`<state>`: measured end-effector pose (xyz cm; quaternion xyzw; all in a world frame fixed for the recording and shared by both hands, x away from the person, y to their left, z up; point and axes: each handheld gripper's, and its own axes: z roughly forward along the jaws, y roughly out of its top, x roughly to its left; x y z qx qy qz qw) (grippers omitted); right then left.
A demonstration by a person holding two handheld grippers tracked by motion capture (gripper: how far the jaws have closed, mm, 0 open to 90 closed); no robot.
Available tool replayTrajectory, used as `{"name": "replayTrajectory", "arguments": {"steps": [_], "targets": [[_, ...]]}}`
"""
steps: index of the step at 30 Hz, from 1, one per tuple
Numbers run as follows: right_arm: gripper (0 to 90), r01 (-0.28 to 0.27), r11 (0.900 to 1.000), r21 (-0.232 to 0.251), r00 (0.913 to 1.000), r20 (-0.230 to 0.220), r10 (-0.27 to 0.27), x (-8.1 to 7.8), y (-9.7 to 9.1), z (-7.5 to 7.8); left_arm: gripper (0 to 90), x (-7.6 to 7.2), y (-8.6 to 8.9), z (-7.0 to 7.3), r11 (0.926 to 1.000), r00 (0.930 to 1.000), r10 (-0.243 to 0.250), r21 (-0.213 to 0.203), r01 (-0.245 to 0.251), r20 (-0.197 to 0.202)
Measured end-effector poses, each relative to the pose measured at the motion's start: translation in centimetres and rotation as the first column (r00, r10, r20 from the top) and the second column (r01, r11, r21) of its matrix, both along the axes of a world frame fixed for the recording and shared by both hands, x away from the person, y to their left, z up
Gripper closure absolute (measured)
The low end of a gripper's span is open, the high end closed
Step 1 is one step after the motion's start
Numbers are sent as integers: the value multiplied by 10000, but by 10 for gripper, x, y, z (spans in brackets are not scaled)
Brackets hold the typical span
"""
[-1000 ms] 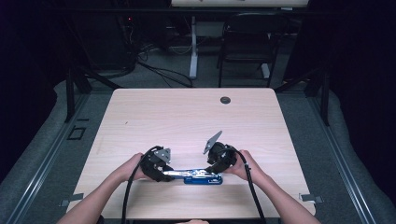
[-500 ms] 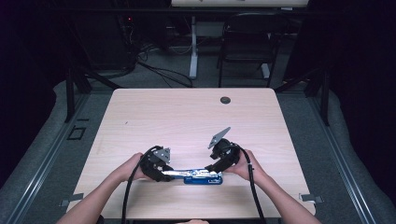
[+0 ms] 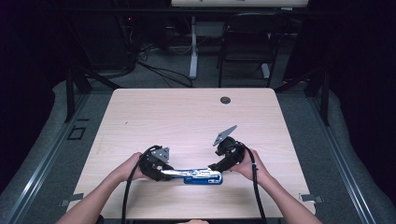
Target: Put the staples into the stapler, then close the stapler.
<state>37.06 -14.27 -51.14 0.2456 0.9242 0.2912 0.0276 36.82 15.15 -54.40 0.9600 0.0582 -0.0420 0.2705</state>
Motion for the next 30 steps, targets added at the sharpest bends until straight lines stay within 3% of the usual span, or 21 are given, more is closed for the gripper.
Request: {"name": "replayTrajectory", "arguments": {"steps": [1,2,3,10,11,12,13,16,17,18,21,22,23,26,30], "targets": [[327,-7,10000,12,10000,11,7,0,0,0,629,0,0,0,10000,10000,20,-48,-20,13],[331,-14,10000,-2,10000,9,14,0,0,0,629,-2,0,1,9998,9994,181,15,-182,306],[334,-23,10000,-21,10000,38,23,0,0,0,629,-1,1,1,9999,9999,55,-108,-54,87],[357,-120,9999,-116,9999,60,121,-1,-1,-1,633,-2,1,3,9993,9997,113,-361,-105,224],[360,-147,9998,-136,9998,99,149,-1,-1,-1,632,-1,2,4,9994,10000,-77,-344,77,18],[365,-146,9998,-141,9998,118,147,-1,-1,-1,632,-2,1,4,9992,9996,88,-395,-78,261],[369,-152,9998,-150,9998,138,154,-1,-1,-1,632,-1,2,6,9993,10000,-26,-380,30,90],[383,-115,9998,-183,9998,134,118,-1,-3,-1,632,-2,2,5,9984,9996,105,-560,-90,261],[407,-113,9998,-177,9998,156,115,-2,-3,-1,633,-1,3,7,9987,9999,-61,-498,66,105],[432,-197,9997,-165,9997,170,200,-2,-3,-1,633,-2,3,6,9982,9995,67,-603,-49,303],[454,-235,9995,-201,9995,218,240,-2,-2,0,635,-2,3,8,9974,9997,37,-726,-19,252],[456,-267,9994,-197,9994,209,271,-3,-2,0,635,-2,3,9,9986,9992,72,-534,-51,398],[457,-277,9994,-198,9993,232,282,-3,-1,-1,636,-2,3,9,9977,9994,55,-676,-33,339],[509,-294,9992,-262,9992,281,301,-4,1,-1,637,-1,3,10,9980,9998,-62,-625,72,163],[603,-457,9987,-209,9983,339,464,-6,4,-1,637,-2,1,10,9983,9997,14,-589,0,243]]}}
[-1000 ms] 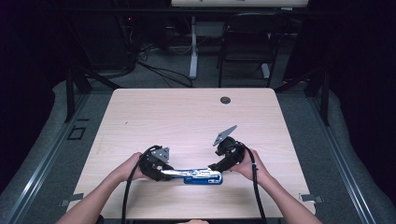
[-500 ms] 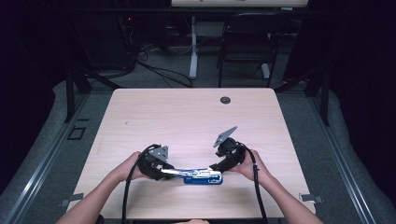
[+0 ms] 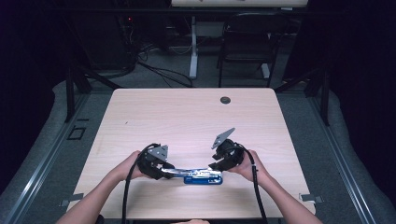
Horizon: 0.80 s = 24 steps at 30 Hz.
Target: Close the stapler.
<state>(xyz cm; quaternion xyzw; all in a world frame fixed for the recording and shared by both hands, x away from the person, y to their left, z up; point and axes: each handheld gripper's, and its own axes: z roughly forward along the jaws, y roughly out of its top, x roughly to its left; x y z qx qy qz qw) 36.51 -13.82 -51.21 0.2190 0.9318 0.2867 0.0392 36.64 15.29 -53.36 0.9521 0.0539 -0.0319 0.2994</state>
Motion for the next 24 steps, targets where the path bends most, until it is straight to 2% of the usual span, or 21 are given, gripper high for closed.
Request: {"name": "replayTrajectory", "arguments": {"steps": [6,7,8,10,11,12,14,15,16,17,19,20,21,22,24], "targets": [[758,-289,9993,218,9996,56,288,-6,11,1,640,1,-3,4,9993,9997,-218,302,219,-55],[786,-406,9990,188,9992,75,405,-7,14,2,641,0,-4,5,9993,9999,-135,353,131,105],[808,-435,9985,323,9990,127,431,-9,16,2,641,0,-5,6,9992,9999,-117,377,113,95],[836,-634,9977,257,9979,179,629,-10,20,3,642,-1,-7,8,9987,9998,-133,499,124,180],[846,-606,9973,422,9981,157,600,-12,22,2,642,-1,-8,9,9984,9997,-130,550,119,199],[851,-704,9968,370,9975,137,700,-13,23,3,642,-2,-8,9,9981,9996,-119,613,103,255],[859,-730,9959,543,9972,178,721,-15,27,2,643,-1,-9,12,9970,9996,-259,737,250,107],[860,-826,9950,568,9964,248,813,-16,28,2,643,-2,-10,12,9972,9994,-151,743,128,310],[860,-844,9946,606,9963,242,830,-16,30,2,643,-2,-11,13,9972,9994,-162,730,138,318],[860,-918,9945,510,9956,260,905,-16,30,3,643,-1,-11,15,9962,9994,-303,817,289,160],[860,-968,9930,671,9950,319,948,-17,34,2,645,-2,-13,17,9972,9993,-156,737,131,337],[861,-938,9927,762,9952,337,915,-18,35,1,645,-1,-14,19,9964,9992,-364,773,351,160],[864,-949,9924,780,9951,352,924,-18,37,0,646,-2,-15,20,9967,9989,-227,786,195,403],[866,-1012,9918,781,9945,367,986,-18,39,0,647,-1,-15,22,9960,9990,-363,828,340,272],[870,-1099,9909,773,9934,411,1070,-19,43,-2,647,-2,-17,23,9959,9986,-317,864,281,412]]}}
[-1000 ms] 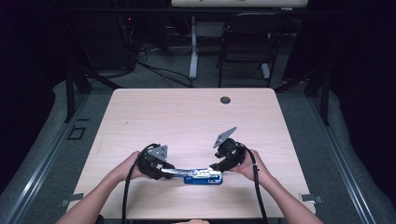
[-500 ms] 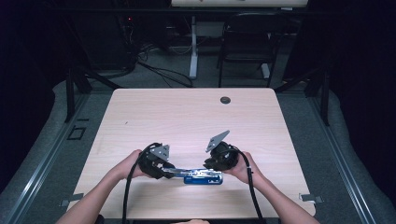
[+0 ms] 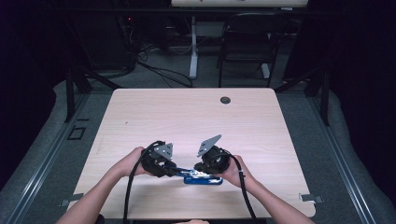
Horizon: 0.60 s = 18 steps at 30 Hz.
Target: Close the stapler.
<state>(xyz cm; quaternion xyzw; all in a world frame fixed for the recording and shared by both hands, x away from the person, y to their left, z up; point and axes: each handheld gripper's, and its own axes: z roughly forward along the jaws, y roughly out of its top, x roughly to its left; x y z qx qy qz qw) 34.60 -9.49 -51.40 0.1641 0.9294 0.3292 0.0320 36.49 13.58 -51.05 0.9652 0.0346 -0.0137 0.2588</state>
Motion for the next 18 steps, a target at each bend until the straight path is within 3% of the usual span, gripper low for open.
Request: {"name": "replayTrajectory", "arguments": {"steps": [2,4,5,10,11,18], "targets": [[870,-93,10000,11,9999,53,93,-1,5,-1,649,1,-1,2,9999,9997,-145,85,146,-172],[870,-145,9999,21,9998,110,145,-2,9,-3,649,0,-3,3,10000,10000,-31,66,30,94],[870,-191,9998,4,9998,109,191,-3,11,-3,650,1,-3,5,9997,9997,-195,156,198,-167],[867,-215,9996,191,9996,182,212,-1,18,-5,651,1,-5,5,9999,10000,-96,134,96,26],[867,-228,9995,214,9996,194,224,-1,19,-6,651,2,-5,7,9995,9996,-219,219,222,-169],[852,-461,9986,251,9985,317,453,-2,33,-12,647,0,-7,9,9995,9999,-132,302,133,-40]]}}
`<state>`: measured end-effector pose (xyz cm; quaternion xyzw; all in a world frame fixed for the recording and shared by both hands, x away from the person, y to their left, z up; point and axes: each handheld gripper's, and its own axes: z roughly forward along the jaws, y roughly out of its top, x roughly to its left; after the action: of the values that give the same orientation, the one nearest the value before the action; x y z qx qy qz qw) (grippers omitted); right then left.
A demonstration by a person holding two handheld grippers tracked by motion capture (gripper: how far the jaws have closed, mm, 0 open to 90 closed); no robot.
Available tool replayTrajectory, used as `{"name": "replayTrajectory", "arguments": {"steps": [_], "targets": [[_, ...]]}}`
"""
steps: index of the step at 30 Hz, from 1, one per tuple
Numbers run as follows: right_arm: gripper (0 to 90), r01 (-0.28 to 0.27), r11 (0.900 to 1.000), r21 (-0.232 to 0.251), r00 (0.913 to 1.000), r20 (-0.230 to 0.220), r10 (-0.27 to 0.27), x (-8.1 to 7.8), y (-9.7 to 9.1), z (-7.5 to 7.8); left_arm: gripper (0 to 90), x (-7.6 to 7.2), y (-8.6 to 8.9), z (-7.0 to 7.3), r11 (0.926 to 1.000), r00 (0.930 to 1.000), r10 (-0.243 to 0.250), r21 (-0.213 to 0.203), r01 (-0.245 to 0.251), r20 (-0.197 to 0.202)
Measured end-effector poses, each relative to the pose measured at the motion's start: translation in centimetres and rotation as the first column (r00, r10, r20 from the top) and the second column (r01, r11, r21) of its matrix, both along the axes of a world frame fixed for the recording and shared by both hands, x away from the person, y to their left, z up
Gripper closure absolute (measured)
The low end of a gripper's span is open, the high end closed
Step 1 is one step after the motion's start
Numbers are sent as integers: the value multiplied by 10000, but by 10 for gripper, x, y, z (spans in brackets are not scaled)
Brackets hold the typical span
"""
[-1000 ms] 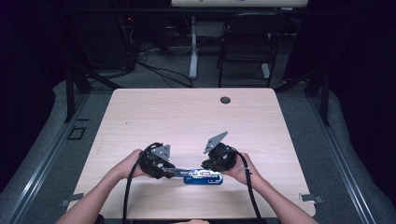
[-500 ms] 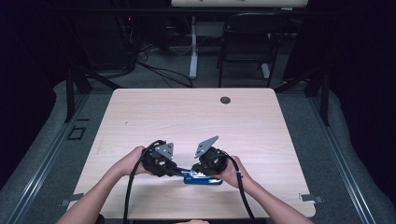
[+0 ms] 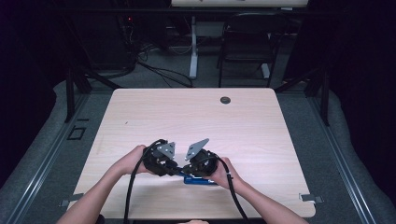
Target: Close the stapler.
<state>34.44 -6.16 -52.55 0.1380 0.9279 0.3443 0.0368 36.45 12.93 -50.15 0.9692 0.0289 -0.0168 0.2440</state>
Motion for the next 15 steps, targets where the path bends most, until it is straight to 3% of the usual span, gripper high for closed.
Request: {"name": "replayTrajectory", "arguments": {"steps": [5,6,8,10,15], "targets": [[861,-18,9999,148,10000,-24,18,-1,4,-2,636,-2,2,1,9997,9993,224,-69,-222,291],[864,-12,9998,177,10000,-30,12,0,4,-2,630,0,4,3,10000,9999,92,-1,-92,52],[870,-76,9999,68,10000,-46,76,1,3,-1,621,-1,8,3,9995,9993,303,-77,-301,212],[875,23,9999,149,10000,-60,-22,0,3,-2,613,0,12,5,9997,9997,260,3,-260,-3],[878,-12,9998,204,10000,-10,12,0,3,-3,614,-2,17,4,9988,9988,486,52,-487,103]]}}
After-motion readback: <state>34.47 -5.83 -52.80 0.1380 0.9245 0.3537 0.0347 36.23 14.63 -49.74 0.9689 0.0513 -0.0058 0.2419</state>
